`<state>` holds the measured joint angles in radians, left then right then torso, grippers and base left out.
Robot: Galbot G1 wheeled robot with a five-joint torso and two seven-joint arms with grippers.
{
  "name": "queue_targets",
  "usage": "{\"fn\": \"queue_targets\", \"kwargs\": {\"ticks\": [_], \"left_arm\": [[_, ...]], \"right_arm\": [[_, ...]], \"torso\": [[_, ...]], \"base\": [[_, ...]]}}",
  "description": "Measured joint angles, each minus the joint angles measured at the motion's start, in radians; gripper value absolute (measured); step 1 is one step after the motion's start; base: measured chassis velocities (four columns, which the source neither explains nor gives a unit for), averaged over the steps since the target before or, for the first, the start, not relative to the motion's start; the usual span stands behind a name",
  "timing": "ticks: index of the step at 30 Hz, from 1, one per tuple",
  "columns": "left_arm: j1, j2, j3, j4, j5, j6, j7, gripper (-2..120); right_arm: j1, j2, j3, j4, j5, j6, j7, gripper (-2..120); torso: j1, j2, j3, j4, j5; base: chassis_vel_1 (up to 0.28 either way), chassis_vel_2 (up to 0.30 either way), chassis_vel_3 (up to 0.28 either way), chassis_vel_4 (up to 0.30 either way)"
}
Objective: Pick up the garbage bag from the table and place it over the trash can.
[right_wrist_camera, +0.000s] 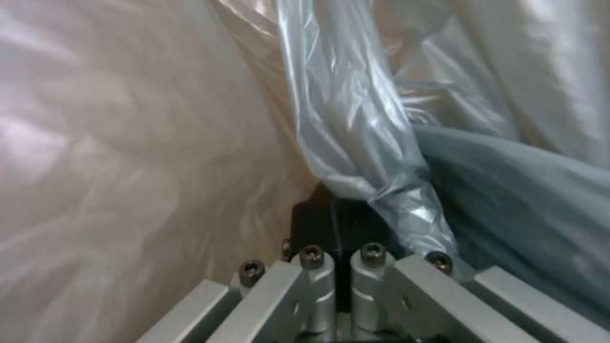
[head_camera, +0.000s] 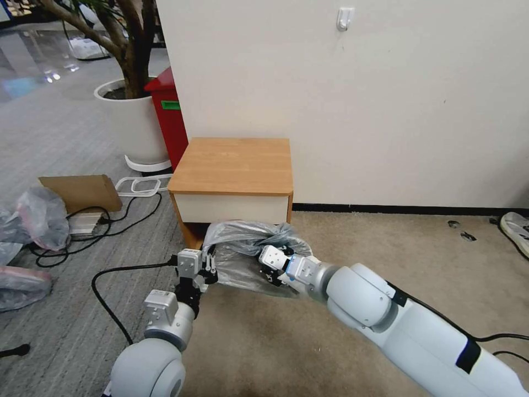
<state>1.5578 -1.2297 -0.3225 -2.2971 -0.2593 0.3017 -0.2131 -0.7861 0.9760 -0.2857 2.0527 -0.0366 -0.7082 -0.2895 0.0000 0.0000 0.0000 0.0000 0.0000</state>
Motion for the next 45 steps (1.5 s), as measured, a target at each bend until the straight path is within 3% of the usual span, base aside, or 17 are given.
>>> {"fn": "queue_targets", "kwargs": {"ticks": [10, 29, 45], "left_arm": [[0.008, 0.003, 0.057, -0.011, 0.058, -0.014, 0.002, 5], [0.029, 0.001, 0.085, -0.052, 0.061, -0.008, 0.002, 5], [0.032, -0.004, 0.115, -0.059, 0.106, -0.011, 0.026, 5]], "right_arm": [[0.01, 0.022, -0.042, -0.071, -0.046, 0.001, 0.068, 0], [0.028, 0.058, -0.079, -0.175, -0.117, 0.002, 0.068, 0], [0.051, 0.068, -0.083, -0.251, -0.094, 0.002, 0.067, 0]], "torso": [[0.0, 0.0, 0.0, 0.0, 0.0], [0.0, 0.0, 0.0, 0.0, 0.0], [0.0, 0.0, 0.0, 0.0, 0.0]], "base": [[0.0, 0.0, 0.0, 0.0], [0.0, 0.0, 0.0, 0.0], [0.0, 0.0, 0.0, 0.0]]}}
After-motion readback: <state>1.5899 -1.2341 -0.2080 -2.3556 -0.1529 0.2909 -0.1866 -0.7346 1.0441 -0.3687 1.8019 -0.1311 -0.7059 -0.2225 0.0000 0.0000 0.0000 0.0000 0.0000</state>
